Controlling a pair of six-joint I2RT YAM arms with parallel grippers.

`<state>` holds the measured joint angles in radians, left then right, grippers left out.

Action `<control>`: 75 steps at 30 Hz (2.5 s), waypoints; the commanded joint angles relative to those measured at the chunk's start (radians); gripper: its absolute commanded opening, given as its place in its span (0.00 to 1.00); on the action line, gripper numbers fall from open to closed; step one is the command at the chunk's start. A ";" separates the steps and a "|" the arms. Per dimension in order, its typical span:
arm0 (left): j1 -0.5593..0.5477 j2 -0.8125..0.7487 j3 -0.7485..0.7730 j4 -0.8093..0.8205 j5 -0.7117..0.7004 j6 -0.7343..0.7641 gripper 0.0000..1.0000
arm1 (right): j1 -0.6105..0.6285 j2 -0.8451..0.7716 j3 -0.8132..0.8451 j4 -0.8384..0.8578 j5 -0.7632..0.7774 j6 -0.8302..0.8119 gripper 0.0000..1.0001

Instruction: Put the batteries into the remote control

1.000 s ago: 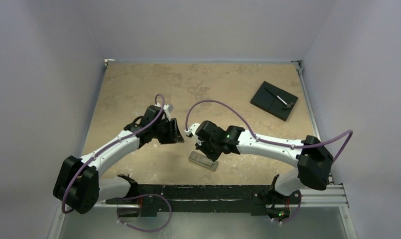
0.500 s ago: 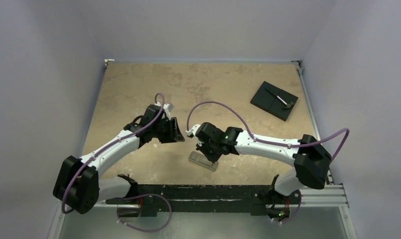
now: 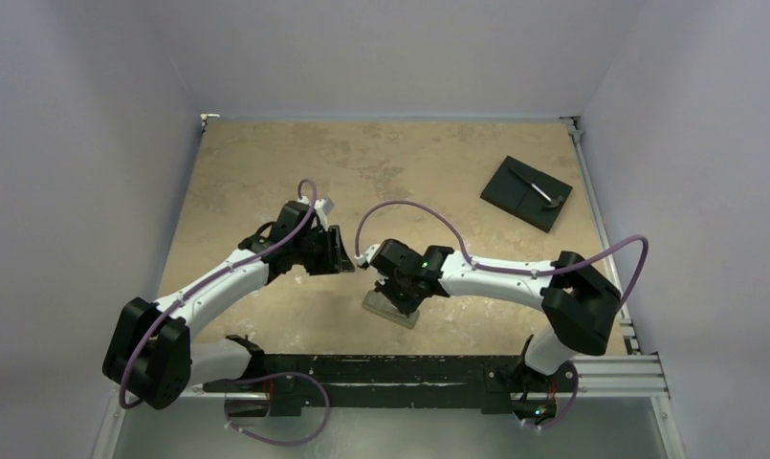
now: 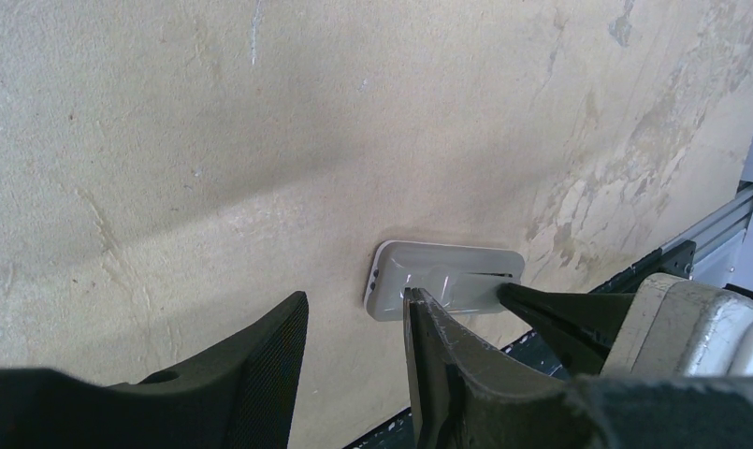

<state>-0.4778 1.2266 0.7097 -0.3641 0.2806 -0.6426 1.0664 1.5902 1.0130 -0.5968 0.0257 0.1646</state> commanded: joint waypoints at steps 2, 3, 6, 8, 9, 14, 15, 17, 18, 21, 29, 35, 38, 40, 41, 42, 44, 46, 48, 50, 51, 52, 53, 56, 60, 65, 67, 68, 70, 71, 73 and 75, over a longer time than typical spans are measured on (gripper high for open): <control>0.007 0.002 0.038 0.021 0.006 0.009 0.41 | 0.000 0.030 0.015 0.018 -0.023 0.003 0.00; 0.008 0.002 0.038 0.021 0.005 0.009 0.41 | -0.001 0.028 0.016 0.018 -0.022 0.003 0.00; 0.008 0.002 0.039 0.019 0.008 0.010 0.41 | -0.002 0.016 0.024 0.013 -0.017 0.003 0.00; 0.008 0.003 0.039 0.019 0.008 0.009 0.42 | -0.001 0.000 0.032 0.005 -0.009 0.007 0.00; 0.008 0.002 0.039 0.020 0.008 0.010 0.41 | -0.002 -0.009 0.036 0.000 -0.004 0.009 0.00; 0.008 -0.002 0.042 0.019 0.012 0.009 0.42 | -0.001 -0.064 0.060 -0.035 0.020 0.030 0.00; 0.008 -0.004 0.041 0.019 0.012 0.008 0.42 | -0.001 -0.076 0.062 -0.040 0.023 0.036 0.00; 0.007 -0.007 0.040 0.019 0.012 0.009 0.42 | 0.000 -0.099 0.062 -0.053 0.031 0.046 0.00; 0.008 -0.008 0.039 0.018 0.013 0.008 0.41 | 0.000 -0.109 0.062 -0.059 0.035 0.051 0.00; 0.008 -0.011 0.040 0.020 0.016 0.007 0.41 | -0.002 -0.127 0.065 -0.072 0.026 0.060 0.00; 0.008 -0.018 0.037 0.022 0.020 0.006 0.42 | -0.001 -0.125 0.046 -0.059 0.010 0.087 0.00; 0.008 -0.021 0.038 0.014 0.015 0.007 0.42 | 0.000 -0.077 0.026 -0.019 -0.004 0.101 0.00; 0.008 -0.023 0.037 0.010 0.010 0.009 0.42 | -0.001 -0.051 0.015 -0.003 -0.006 0.104 0.00; 0.008 -0.025 0.036 0.010 0.009 0.009 0.42 | 0.000 -0.033 0.008 0.006 -0.007 0.106 0.00; 0.008 -0.024 0.036 0.011 0.009 0.011 0.42 | -0.002 -0.025 0.004 0.014 -0.007 0.109 0.00; 0.008 -0.023 0.036 0.010 0.009 0.011 0.41 | -0.001 -0.017 -0.001 0.018 -0.009 0.111 0.00; 0.008 -0.021 0.036 0.011 0.009 0.010 0.42 | -0.001 -0.001 -0.009 0.024 -0.008 0.113 0.00; 0.008 -0.019 0.036 0.011 0.009 0.009 0.42 | -0.002 0.011 -0.016 0.026 -0.006 0.114 0.00; 0.008 -0.018 0.037 0.014 0.009 0.010 0.41 | -0.001 0.013 -0.022 0.026 -0.007 0.114 0.00; 0.008 -0.015 0.036 0.014 0.012 0.010 0.42 | -0.001 0.011 -0.021 0.025 -0.007 0.112 0.00; 0.008 -0.014 0.036 0.016 0.012 0.009 0.42 | -0.002 0.007 -0.021 0.025 -0.005 0.112 0.00; 0.008 -0.013 0.036 0.018 0.014 0.008 0.42 | -0.002 0.006 -0.019 0.025 -0.004 0.112 0.00; 0.008 -0.013 0.036 0.018 0.014 0.008 0.42 | -0.002 0.004 -0.018 0.024 -0.003 0.112 0.00; 0.008 -0.017 0.039 0.017 0.016 0.006 0.41 | -0.002 -0.002 -0.007 0.015 0.005 0.113 0.00; 0.008 -0.023 0.041 0.009 0.011 0.006 0.42 | -0.002 -0.026 0.011 0.007 0.022 0.114 0.00; 0.008 -0.031 0.049 -0.001 0.007 0.007 0.42 | -0.002 -0.056 0.026 -0.004 0.046 0.118 0.01; 0.008 -0.034 0.051 -0.005 0.004 0.006 0.41 | -0.002 -0.070 0.029 -0.007 0.059 0.120 0.03; 0.008 -0.037 0.051 -0.008 0.002 0.006 0.42 | -0.002 -0.077 0.030 -0.008 0.068 0.122 0.04; 0.008 -0.043 0.055 -0.013 -0.001 0.004 0.42 | -0.002 -0.096 0.032 -0.011 0.086 0.124 0.06; 0.008 -0.045 0.057 -0.015 -0.002 0.003 0.42 | -0.002 -0.104 0.033 -0.011 0.095 0.125 0.08; 0.008 -0.051 0.064 -0.022 -0.009 0.002 0.42 | -0.002 -0.122 0.035 -0.011 0.112 0.128 0.11; 0.008 -0.055 0.075 -0.034 -0.022 0.005 0.42 | -0.002 -0.141 0.035 -0.008 0.136 0.131 0.18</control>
<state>-0.4778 1.2053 0.7254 -0.3885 0.2810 -0.6426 1.0664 1.5074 1.0042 -0.6071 0.0940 0.2771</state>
